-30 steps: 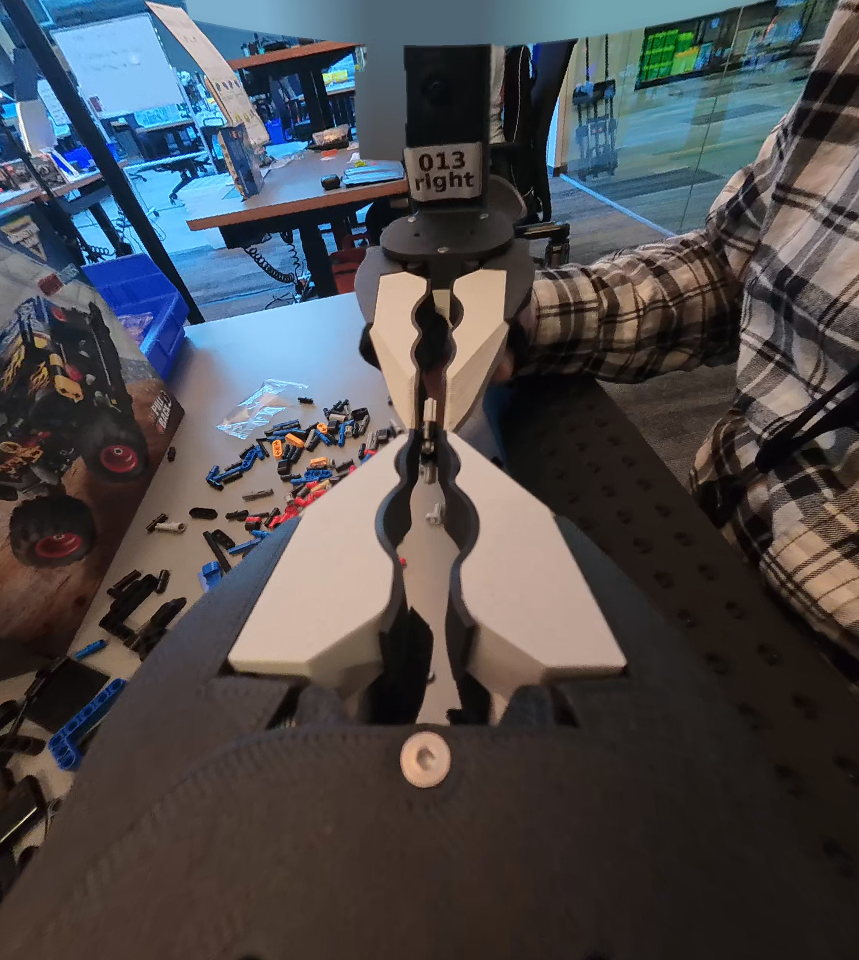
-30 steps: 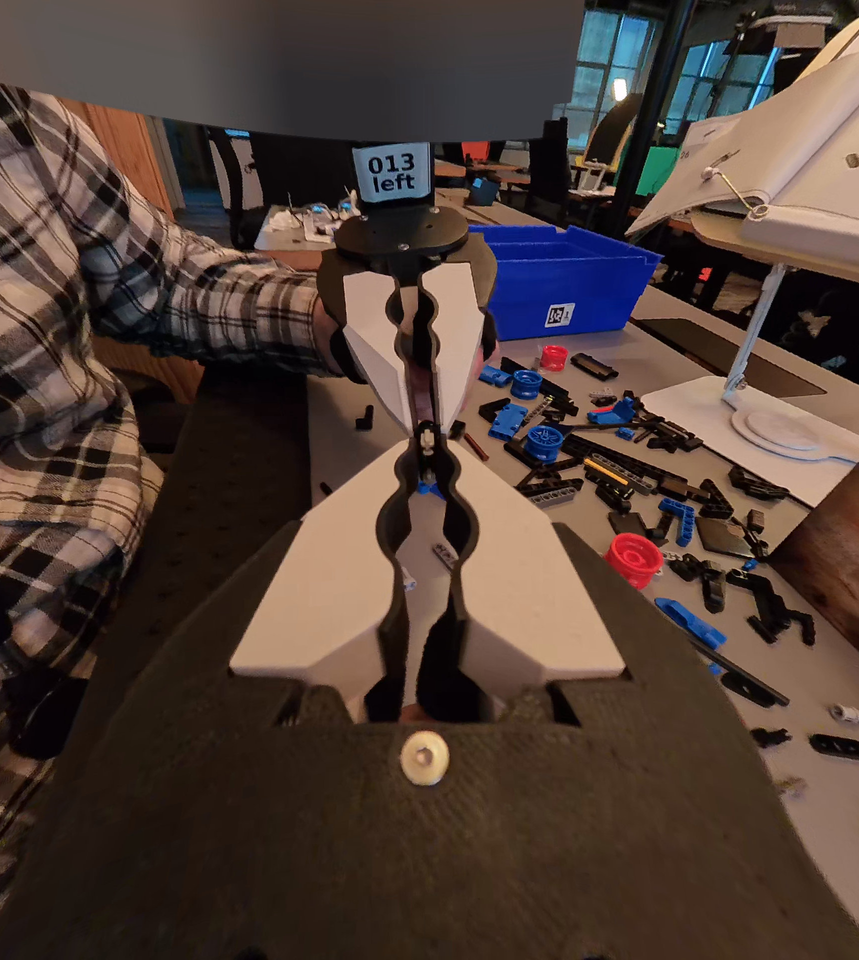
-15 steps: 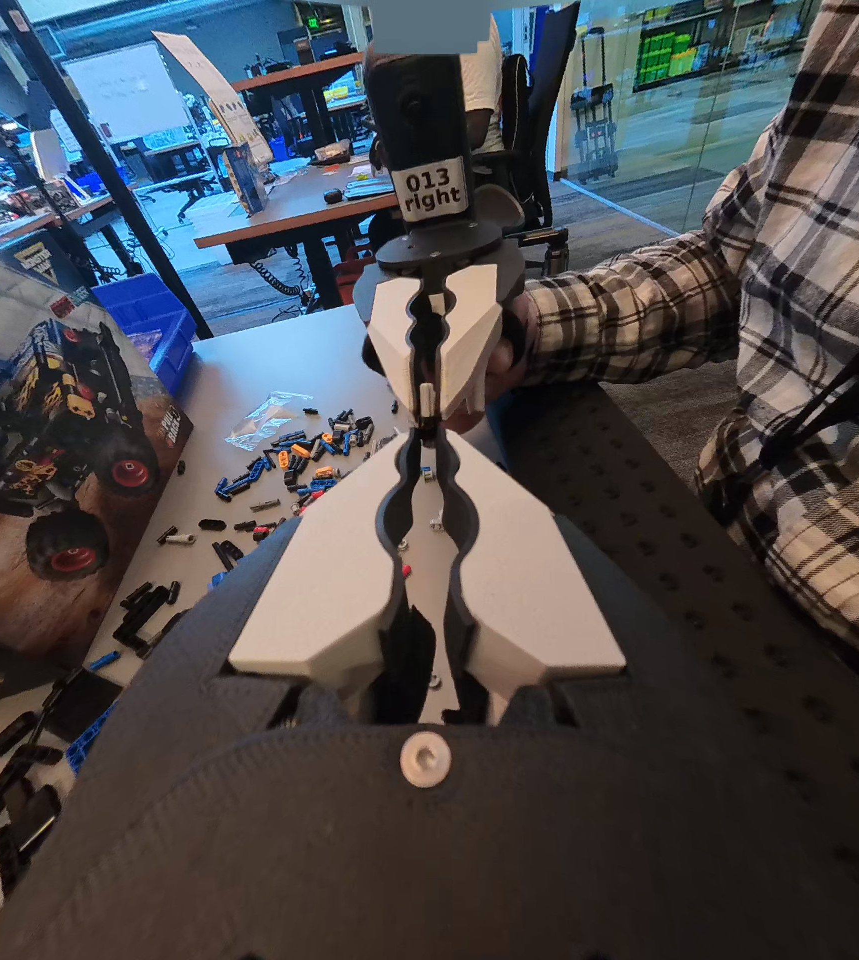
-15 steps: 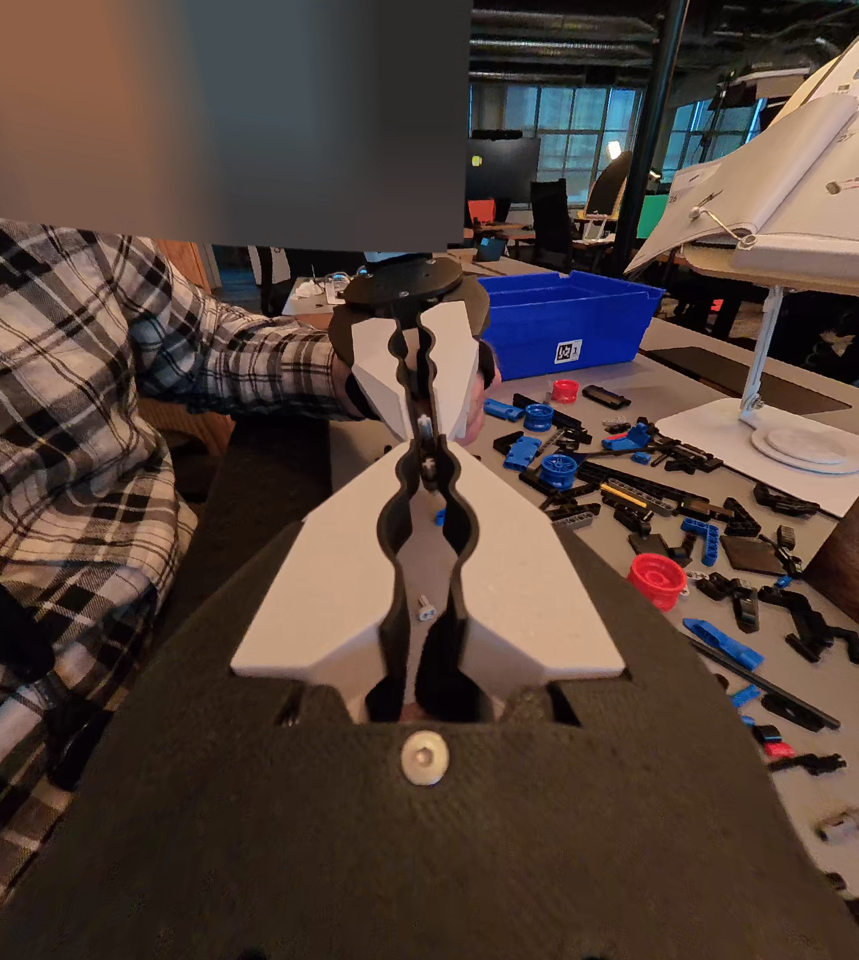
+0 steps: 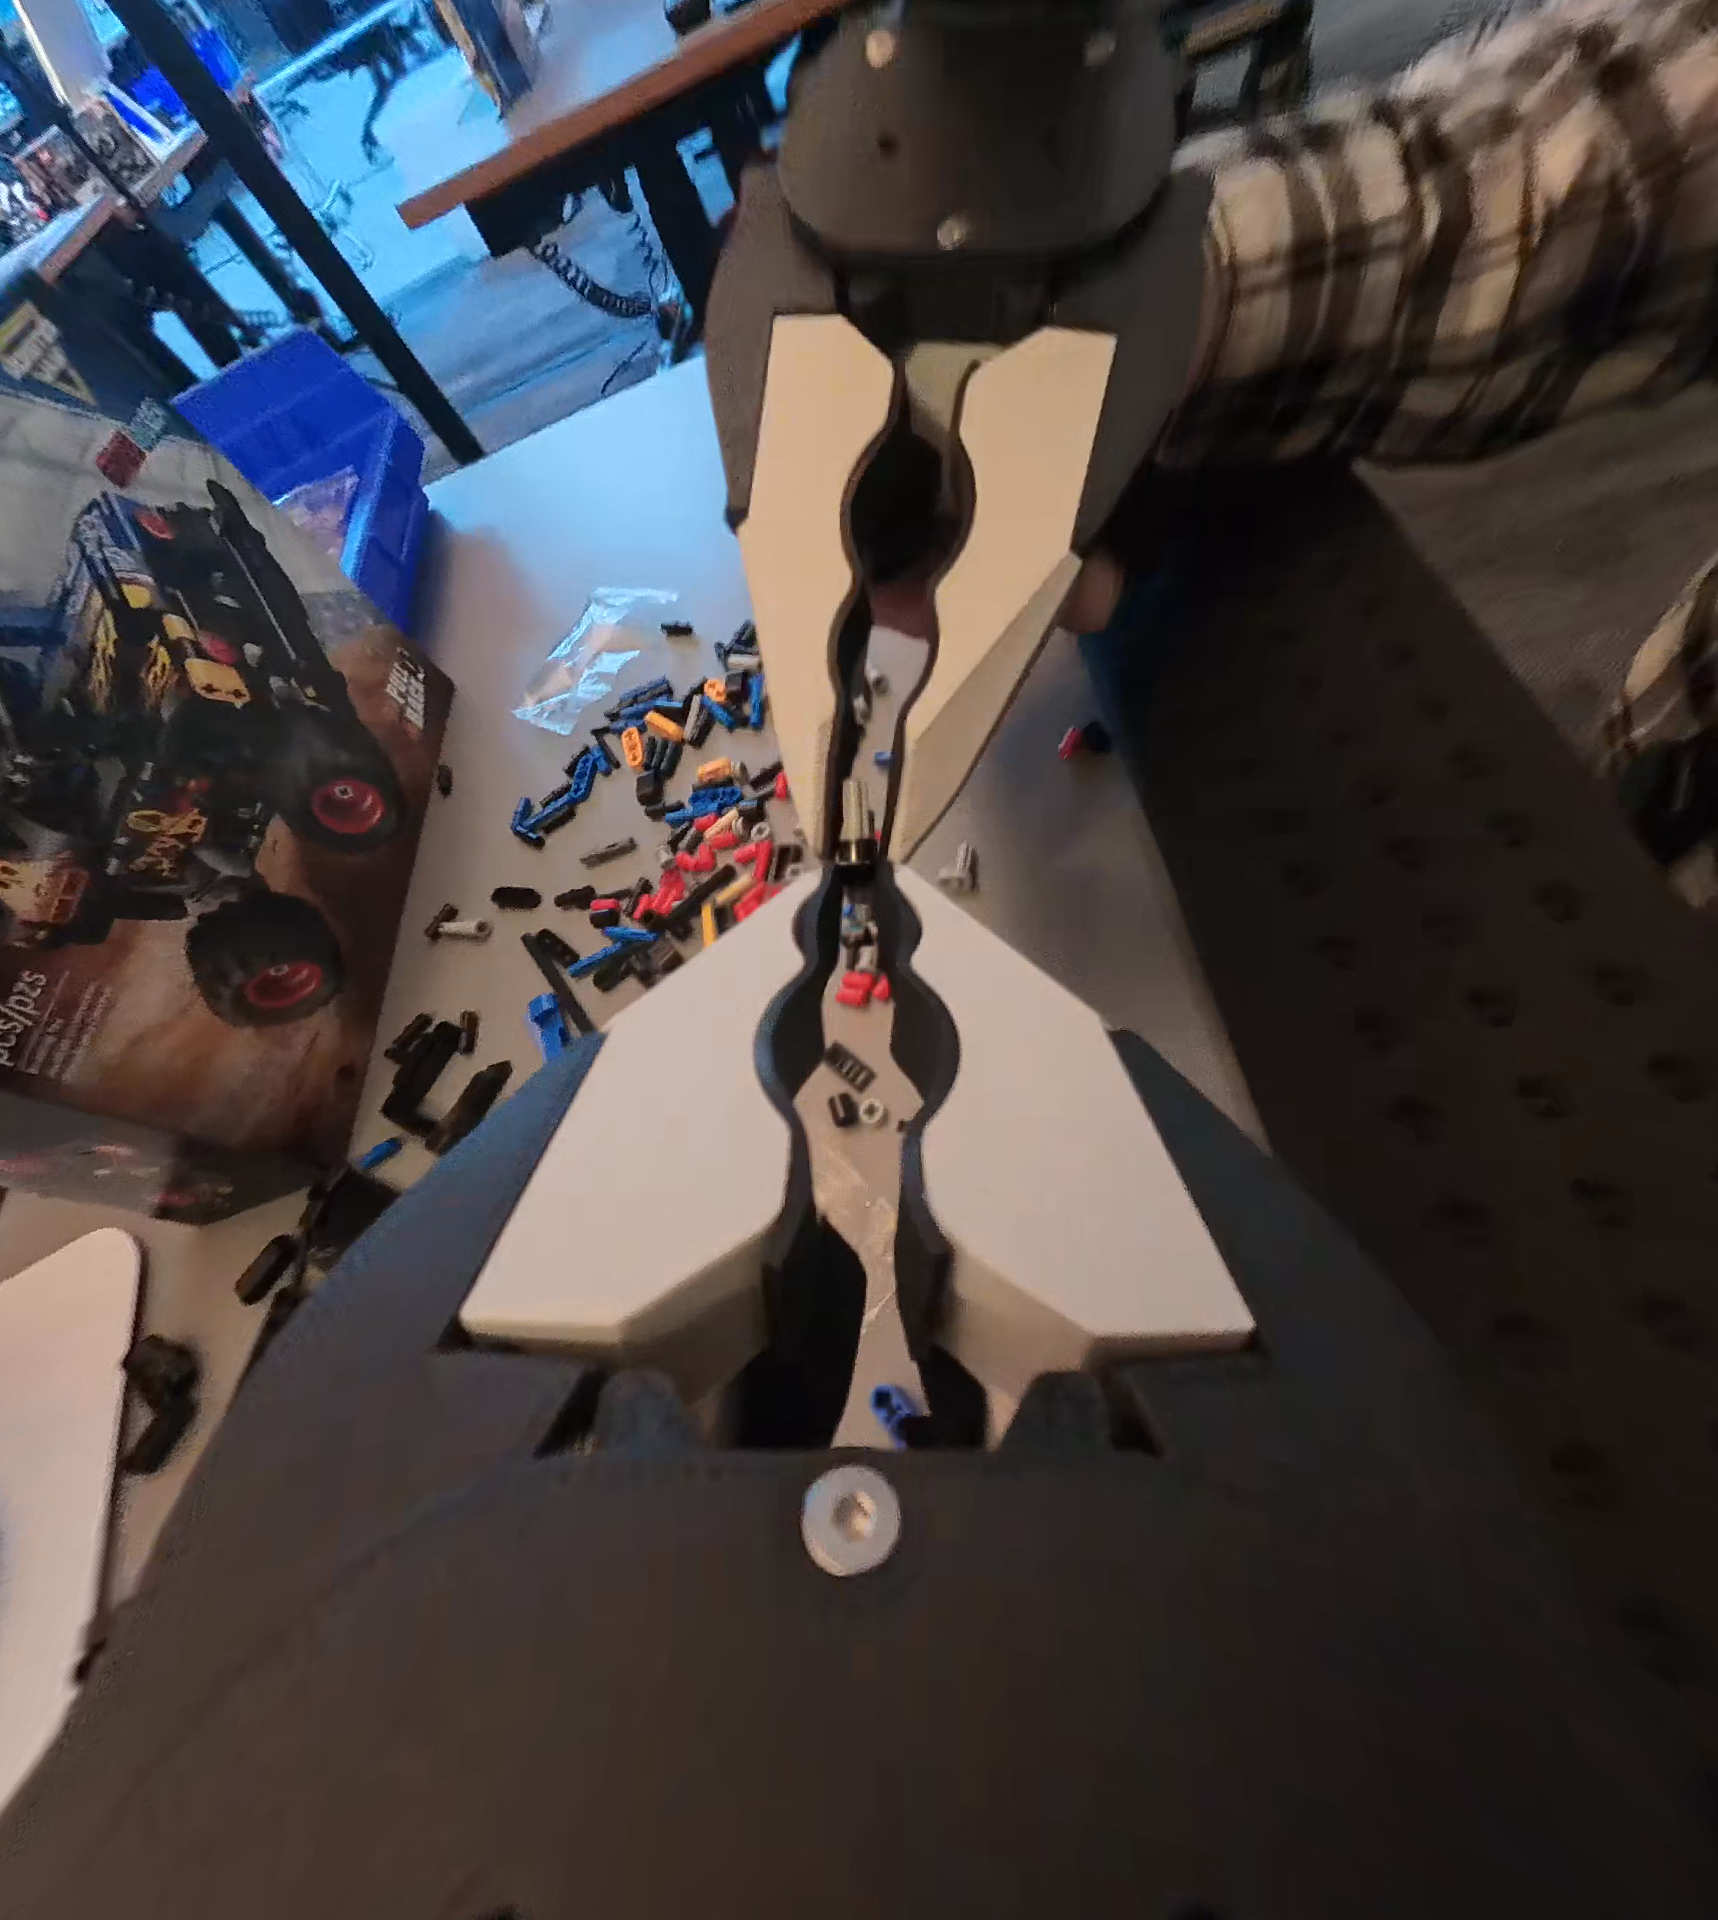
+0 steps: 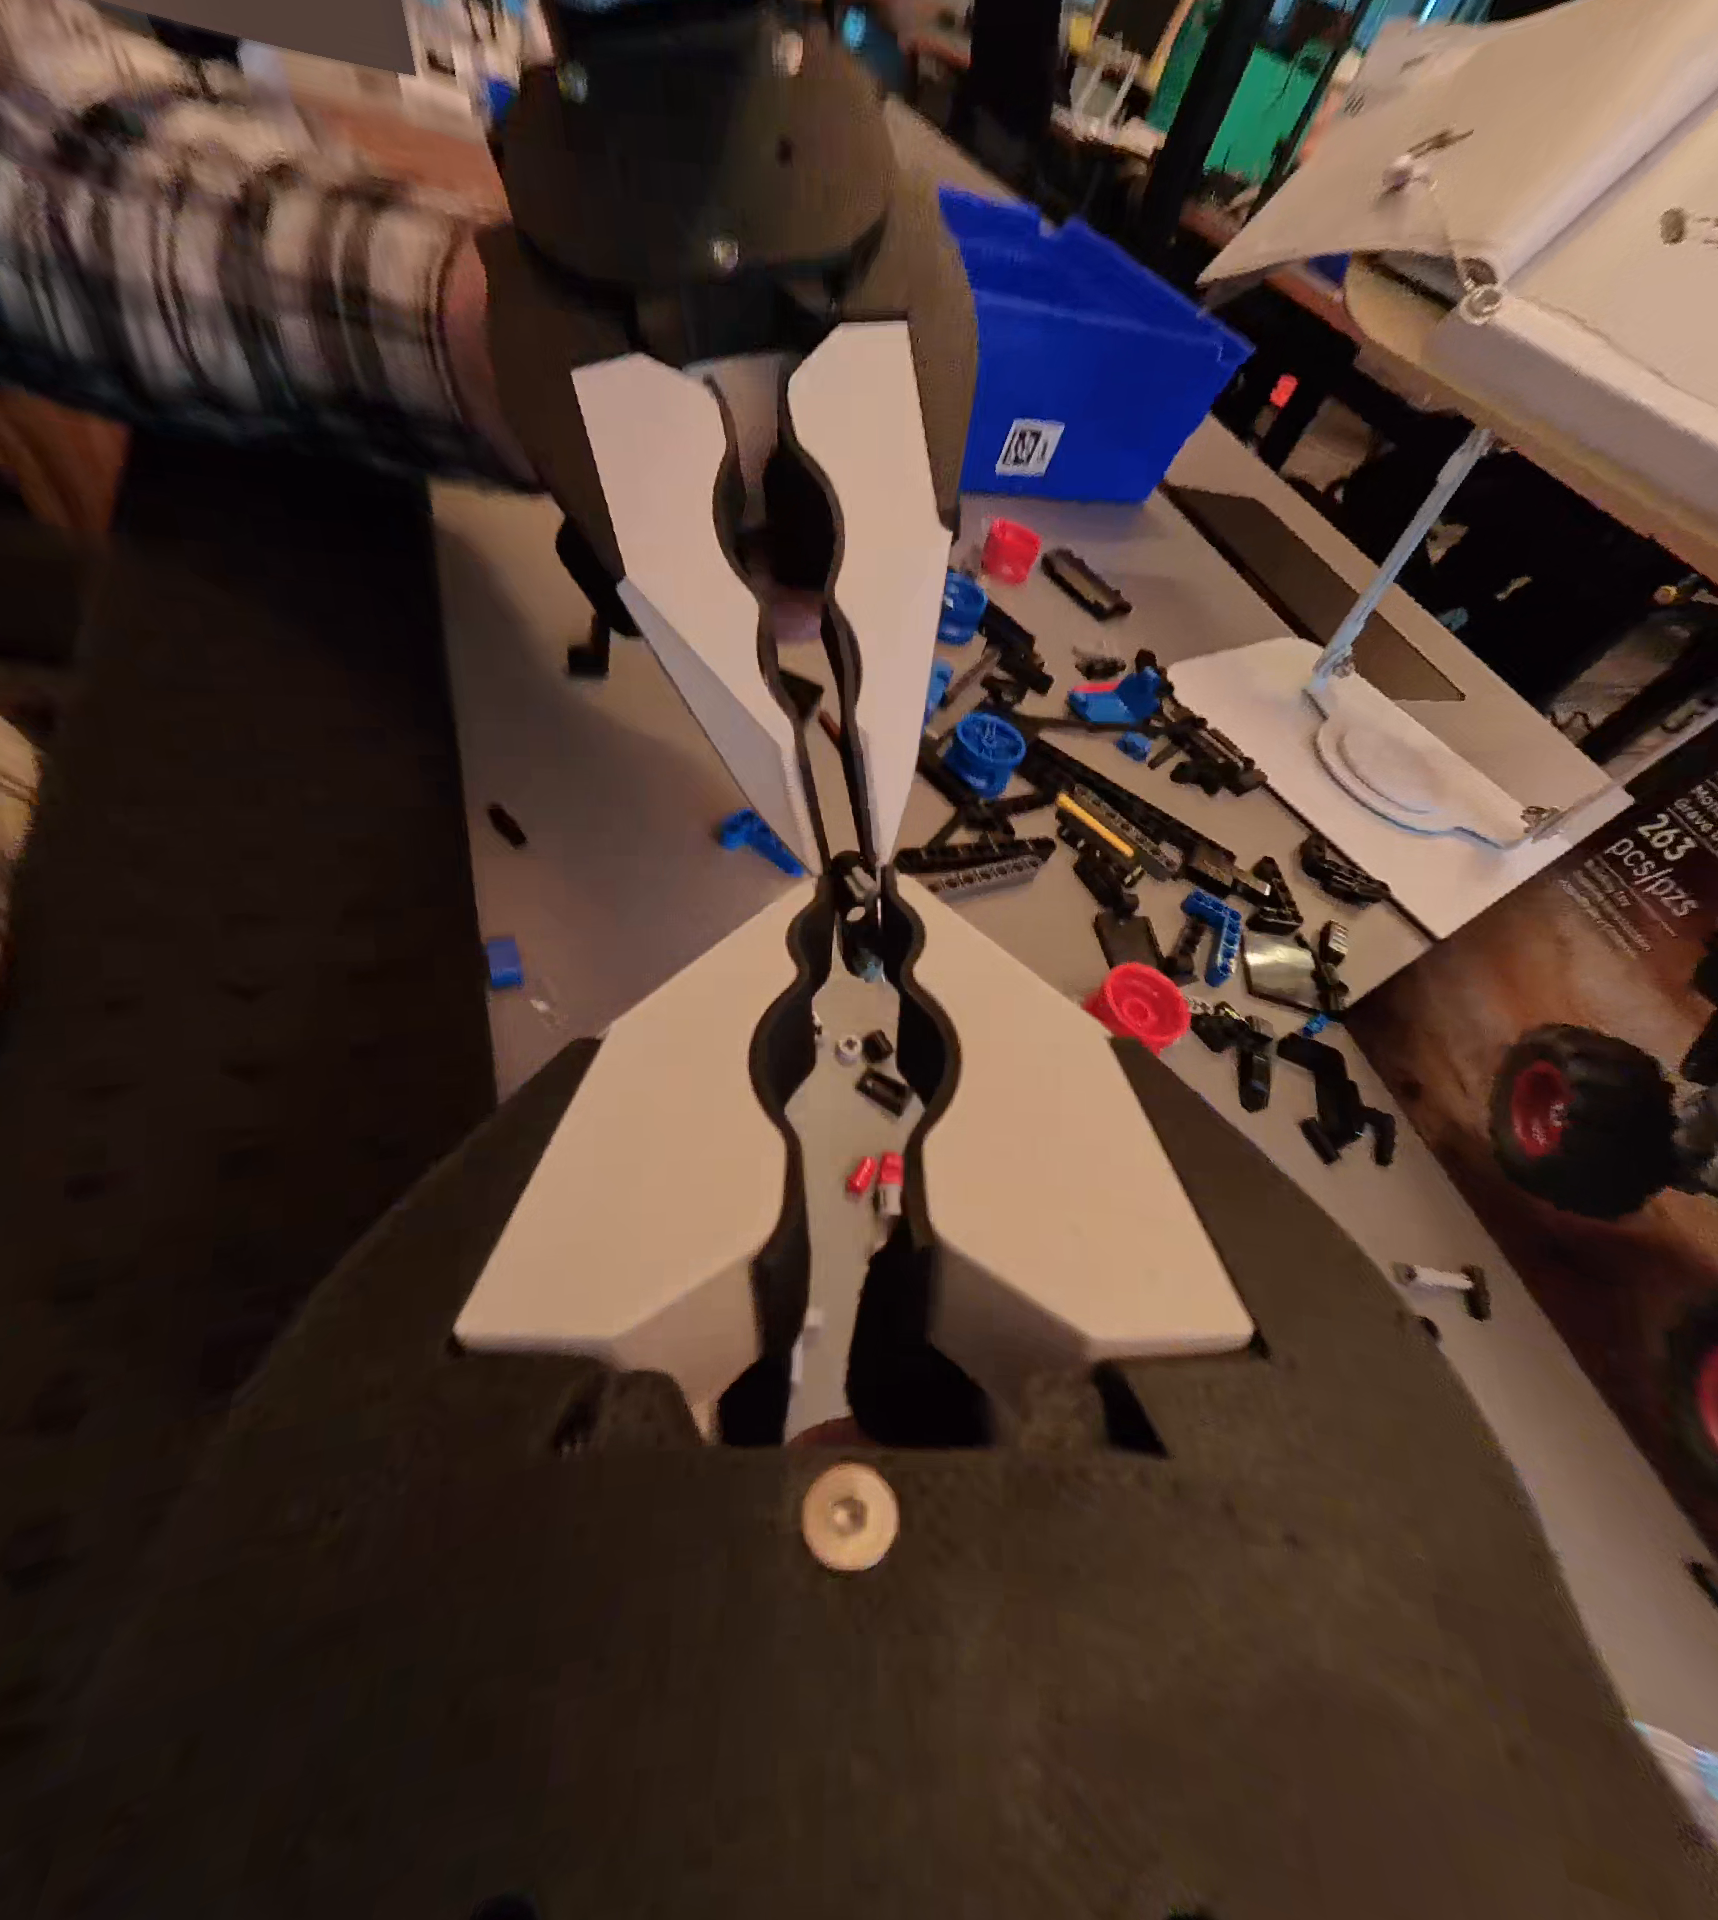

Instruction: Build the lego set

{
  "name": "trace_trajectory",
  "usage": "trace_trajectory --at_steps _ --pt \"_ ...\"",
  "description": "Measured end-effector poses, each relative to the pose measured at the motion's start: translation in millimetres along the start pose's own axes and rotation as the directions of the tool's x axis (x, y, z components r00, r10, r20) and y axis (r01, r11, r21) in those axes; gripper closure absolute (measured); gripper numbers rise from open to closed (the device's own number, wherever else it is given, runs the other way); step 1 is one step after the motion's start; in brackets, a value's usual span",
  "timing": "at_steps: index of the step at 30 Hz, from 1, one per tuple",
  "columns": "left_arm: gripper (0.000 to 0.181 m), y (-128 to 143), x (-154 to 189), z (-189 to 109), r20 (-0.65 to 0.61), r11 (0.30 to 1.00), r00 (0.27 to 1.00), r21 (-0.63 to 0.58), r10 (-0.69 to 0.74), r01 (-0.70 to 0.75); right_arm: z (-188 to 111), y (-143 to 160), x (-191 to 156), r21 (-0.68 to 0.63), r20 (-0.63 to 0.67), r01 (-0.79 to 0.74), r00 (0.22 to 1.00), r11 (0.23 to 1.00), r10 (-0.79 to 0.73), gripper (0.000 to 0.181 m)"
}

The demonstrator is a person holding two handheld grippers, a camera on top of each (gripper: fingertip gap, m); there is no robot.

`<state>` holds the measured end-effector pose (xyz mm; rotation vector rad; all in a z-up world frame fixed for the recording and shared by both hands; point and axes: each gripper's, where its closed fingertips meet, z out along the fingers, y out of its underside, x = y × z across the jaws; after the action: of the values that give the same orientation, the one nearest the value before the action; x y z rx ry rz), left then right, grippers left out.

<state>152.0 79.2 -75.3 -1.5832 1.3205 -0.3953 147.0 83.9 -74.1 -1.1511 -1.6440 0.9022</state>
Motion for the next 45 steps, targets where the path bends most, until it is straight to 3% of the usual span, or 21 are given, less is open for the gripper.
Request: trace_trajectory --at_steps 8,18,26,30,34,35,37,39,45 --pt "0.176 17.5 6.9 8.7 0.025 0.966 0.981 -0.185 0.190 -0.182 7.6 19.3 -6.7 -0.271 0.008 0.260 0.963 0.927 -0.268 0.176" --pt "0.176 7.2 4.5 1.3 0.032 0.988 0.989 -0.057 0.143 -0.141 2.7 1.8 -5.9 0.024 0.022 0.000 1.000 1.000 -0.001 0.176" --pt "0.176 1.6 3.8 0.9 0.020 0.994 0.994 0.010 0.104 -0.105 -3.1 -6.6 -5.3 0.123 0.062 -0.081 0.995 0.989 0.074 0.177" --pt "0.177 -1.6 3.1 -1.5 0.014 0.996 0.997 0.050 0.072 -0.072 -5.0 -9.4 -4.4 0.156 0.107 -0.172 0.982 0.973 0.157 0.176" --pt "0.181 -11.6 -8.9 -9.4 0.034 0.990 0.999 0.140 -0.025 0.020 -17.3 -21.3 14.5 0.255 0.205 -0.424 0.902 0.869 0.380 0.176" --pt "0.181 -19.9 -8.8 -10.7 0.023 0.982 0.998 0.181 -0.052 0.047 -13.3 -14.6 14.7 0.230 0.196 -0.428 0.900 0.874 0.389 0.175" --pt "0.181 -14.4 -16.9 -5.1 0.092 0.992 0.995 0.124 -0.025 0.013 -10.2 -20.4 6.5 0.235 0.213 -0.411 0.906 0.881 0.365 0.175" --pt "0.174 -6.3 -11.3 1.8 0.048 0.994 0.997 0.090 -0.062 0.058 -12.4 -29.5 8.2 0.284 0.221 -0.418 0.904 0.863 0.366 0.175" --pt "0.177 -11.2 -5.2 6.3 -0.047 0.962 0.976 0.166 -0.211 0.216 -12.6 -30.1 10.4 0.304 0.228 -0.433 0.898 0.849 0.377 0.174"
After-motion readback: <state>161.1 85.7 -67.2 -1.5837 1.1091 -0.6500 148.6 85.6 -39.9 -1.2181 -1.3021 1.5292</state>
